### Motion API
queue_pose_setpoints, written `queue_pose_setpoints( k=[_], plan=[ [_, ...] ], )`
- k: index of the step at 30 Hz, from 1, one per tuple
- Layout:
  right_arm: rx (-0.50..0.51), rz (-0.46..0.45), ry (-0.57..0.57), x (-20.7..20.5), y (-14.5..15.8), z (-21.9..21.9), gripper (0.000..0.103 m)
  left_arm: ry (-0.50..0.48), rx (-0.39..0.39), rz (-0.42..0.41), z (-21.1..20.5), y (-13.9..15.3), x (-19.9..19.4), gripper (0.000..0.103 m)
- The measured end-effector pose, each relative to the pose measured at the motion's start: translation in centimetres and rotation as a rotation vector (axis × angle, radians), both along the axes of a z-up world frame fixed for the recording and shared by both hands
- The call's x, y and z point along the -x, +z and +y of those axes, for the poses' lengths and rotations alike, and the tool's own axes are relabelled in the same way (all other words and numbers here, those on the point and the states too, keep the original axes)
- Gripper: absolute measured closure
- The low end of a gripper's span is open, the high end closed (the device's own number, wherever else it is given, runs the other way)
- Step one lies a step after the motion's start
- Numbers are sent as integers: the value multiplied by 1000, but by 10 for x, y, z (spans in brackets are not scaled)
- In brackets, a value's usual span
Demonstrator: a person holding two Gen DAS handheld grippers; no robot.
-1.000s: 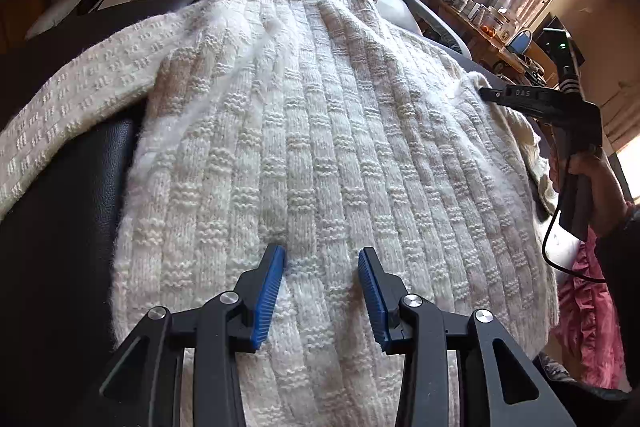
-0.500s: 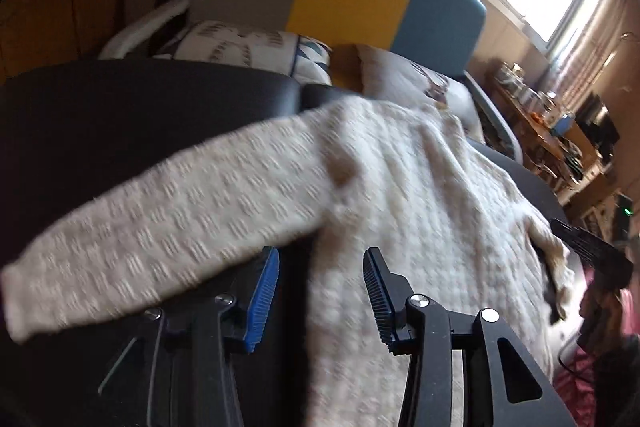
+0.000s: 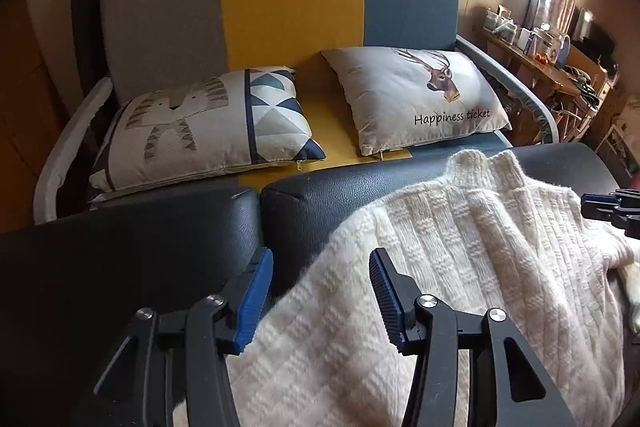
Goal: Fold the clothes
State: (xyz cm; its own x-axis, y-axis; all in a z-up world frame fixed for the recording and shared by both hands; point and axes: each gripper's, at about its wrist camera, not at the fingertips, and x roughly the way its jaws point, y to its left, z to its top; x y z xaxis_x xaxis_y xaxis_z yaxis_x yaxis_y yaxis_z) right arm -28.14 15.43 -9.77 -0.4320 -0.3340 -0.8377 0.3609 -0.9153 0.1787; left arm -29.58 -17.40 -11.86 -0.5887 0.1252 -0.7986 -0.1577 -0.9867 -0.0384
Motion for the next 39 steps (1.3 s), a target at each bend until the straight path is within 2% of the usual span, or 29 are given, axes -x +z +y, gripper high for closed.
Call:
queue_pose_setpoints(
  k=[2, 5, 7, 11, 13, 14, 15, 17, 19, 21, 23, 25, 30, 31, 33, 35, 36, 39],
  plan=[
    [-56, -20, 31, 19, -15, -6, 80, -19, 23, -10, 5, -9, 20, 50],
    [-133, -25, 65, 39, -31, -14, 80, -85, -8, -41, 13, -19, 40, 48],
    [-158, -42, 79, 49, -41, -16, 80, -136, -29, -65, 19, -25, 48, 46],
    [-191, -34, 110, 56, -56, -20, 79, -194, -5, -108, 32, -33, 51, 46],
    [-244, 8, 133, 51, -57, -26, 80, -224, 27, -97, 39, -36, 44, 69],
    [-297, 41, 146, 45, -59, -33, 89, -232, 38, -86, 43, -36, 38, 86],
    [-350, 75, 159, 40, -61, -39, 93, -224, 58, -61, 47, -35, 31, 92],
    [-427, 125, 171, 32, -63, -50, 99, -200, 92, 0, 52, -31, 15, 93],
    [-439, 147, 153, 32, -59, -52, 100, -169, 119, 73, 55, -26, -3, 94],
    [-420, 166, 103, 36, -50, -43, 100, -147, 134, 110, 54, -23, -13, 93],
    [-426, 135, 72, 45, -55, -37, 100, -122, 199, 93, 53, -33, -11, 93],
    [-446, 130, 64, 49, -63, -37, 100, -86, 203, 50, 49, -44, -5, 93],
    [-385, 113, 10, 53, -63, -30, 99, -36, 131, 36, 40, -40, -3, 91],
    [-364, 102, -3, 55, -61, -28, 98, -32, 104, 29, 38, -38, -2, 84],
    [-308, 63, -18, 57, -57, -23, 96, -4, 0, -2, 26, -30, 2, 78],
    [-228, 22, -30, 57, -47, -17, 89, 47, -112, -1, 7, -15, 0, 71],
    [-190, 31, -37, 52, -38, -16, 87, 71, -147, 13, -3, -7, -5, 66],
    [-134, 97, -38, 28, -9, -22, 85, 172, -223, 38, -44, 16, -39, 64]
  ],
)
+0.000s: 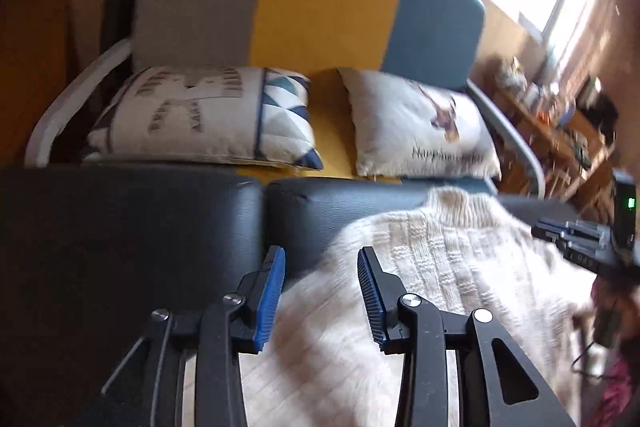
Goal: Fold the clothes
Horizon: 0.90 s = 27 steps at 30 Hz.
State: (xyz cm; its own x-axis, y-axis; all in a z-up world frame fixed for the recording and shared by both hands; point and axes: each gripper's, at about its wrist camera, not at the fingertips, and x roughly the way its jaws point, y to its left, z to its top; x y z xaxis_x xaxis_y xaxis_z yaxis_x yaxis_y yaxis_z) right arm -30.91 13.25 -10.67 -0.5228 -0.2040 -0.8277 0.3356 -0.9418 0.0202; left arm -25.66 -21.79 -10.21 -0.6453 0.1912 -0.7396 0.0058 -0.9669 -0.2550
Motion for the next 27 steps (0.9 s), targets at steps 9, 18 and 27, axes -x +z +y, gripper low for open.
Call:
queue_pose_setpoints(
  k=[9, 18, 27],
  plan=[
    [245, -69, 214, -129, 22, -87, 83, 398, -9, -73, -160, 22, -191, 61],
    [199, -146, 379, -216, -11, -177, 83, 647, -181, -159, -271, -11, -340, 51],
    [175, -143, 368, -229, -2, -197, 83, 592, -146, -225, -261, -48, -330, 45]
  ],
)
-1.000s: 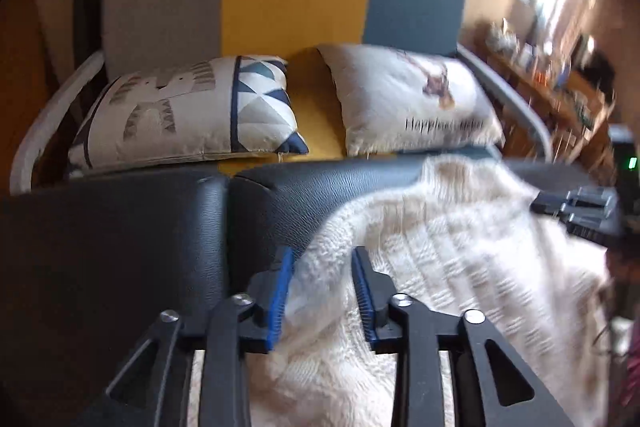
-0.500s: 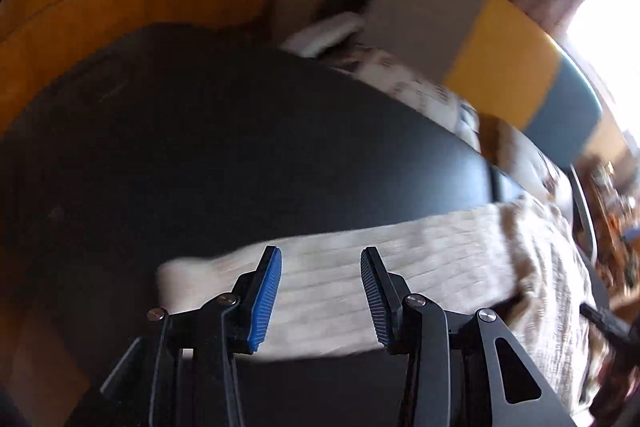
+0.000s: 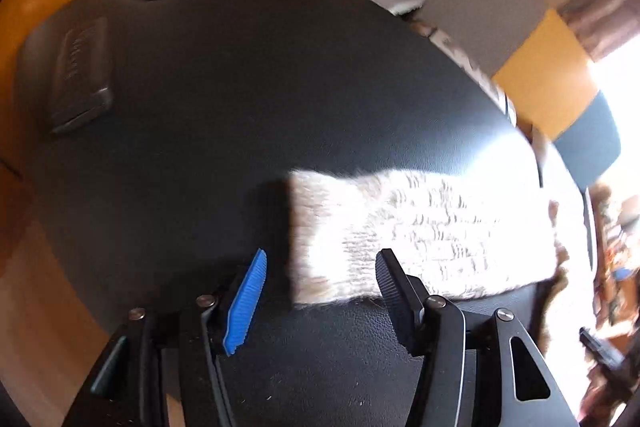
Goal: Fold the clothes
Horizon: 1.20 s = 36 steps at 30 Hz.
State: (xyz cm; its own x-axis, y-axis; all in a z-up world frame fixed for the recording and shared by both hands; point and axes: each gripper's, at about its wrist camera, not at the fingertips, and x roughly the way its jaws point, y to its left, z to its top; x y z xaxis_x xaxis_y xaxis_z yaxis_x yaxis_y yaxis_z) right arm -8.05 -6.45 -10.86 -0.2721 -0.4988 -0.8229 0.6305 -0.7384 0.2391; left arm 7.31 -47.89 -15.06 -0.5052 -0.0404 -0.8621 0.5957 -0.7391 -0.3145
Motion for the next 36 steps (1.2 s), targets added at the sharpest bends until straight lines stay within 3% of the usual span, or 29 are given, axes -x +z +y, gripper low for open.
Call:
queue_pose_setpoints(
  k=[3, 4, 5, 6, 13, 16, 19, 23, 26, 31, 34, 36],
  plan=[
    [-17, 3, -11, 2, 0, -1, 83, -50, 106, -26, 17, -2, 6, 49],
    [-22, -1, -18, 3, -1, -2, 83, -66, 152, -35, 23, -2, 7, 75],
    [-23, -5, -26, 5, -3, -1, 83, -82, 198, -44, 28, -2, 9, 88],
    [-21, -10, -35, 7, -4, 0, 83, -72, 213, -31, 29, 1, 6, 91],
    [11, -5, -110, 39, 1, 22, 83, 16, 282, 87, 21, 37, -12, 93],
    [48, -3, -180, 71, 6, 37, 83, 40, 312, 90, 17, 43, -13, 93],
    [30, -22, -216, 100, -3, 45, 83, 73, 332, 42, 0, 38, -2, 92],
    [-107, -69, -252, 131, -39, 51, 83, 87, 362, -72, -13, 17, 16, 93],
    [-127, -43, -274, 136, -52, 57, 88, 84, 406, -140, -20, 4, 19, 92],
    [-144, -3, -267, 138, -52, 60, 88, 73, 434, -161, -32, 1, 31, 92],
    [-97, -32, -276, 138, -49, 66, 86, 65, 395, -152, -38, 6, 32, 88],
    [-70, -51, -259, 137, -43, 66, 85, 66, 413, -145, -35, 19, 29, 85]
  ],
)
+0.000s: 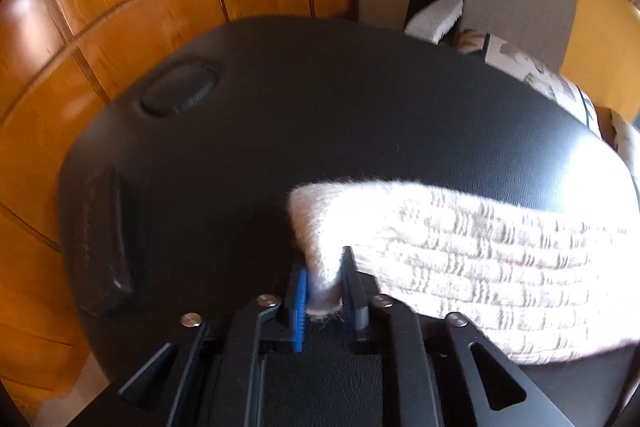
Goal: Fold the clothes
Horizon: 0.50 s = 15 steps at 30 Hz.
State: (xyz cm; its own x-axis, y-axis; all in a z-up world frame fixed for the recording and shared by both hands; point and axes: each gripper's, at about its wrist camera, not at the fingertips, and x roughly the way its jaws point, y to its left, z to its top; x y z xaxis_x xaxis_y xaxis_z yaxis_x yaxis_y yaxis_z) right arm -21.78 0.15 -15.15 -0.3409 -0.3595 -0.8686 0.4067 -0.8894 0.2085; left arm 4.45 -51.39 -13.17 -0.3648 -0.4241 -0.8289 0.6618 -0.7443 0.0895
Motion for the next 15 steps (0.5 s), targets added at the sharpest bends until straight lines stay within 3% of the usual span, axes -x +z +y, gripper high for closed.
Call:
queue_pose_setpoints(
  k=[6, 11, 15],
  plan=[
    [117, -25, 131, -42, 31, -6, 85, 16, 2, 86, 22, 46, -40, 80],
    [154, -63, 252, -101, 41, -14, 85, -307, -282, 265, 107, 58, -78, 79],
    [158, -95, 269, -137, 36, -7, 85, -518, -464, 221, 199, 29, -106, 80]
  ],
)
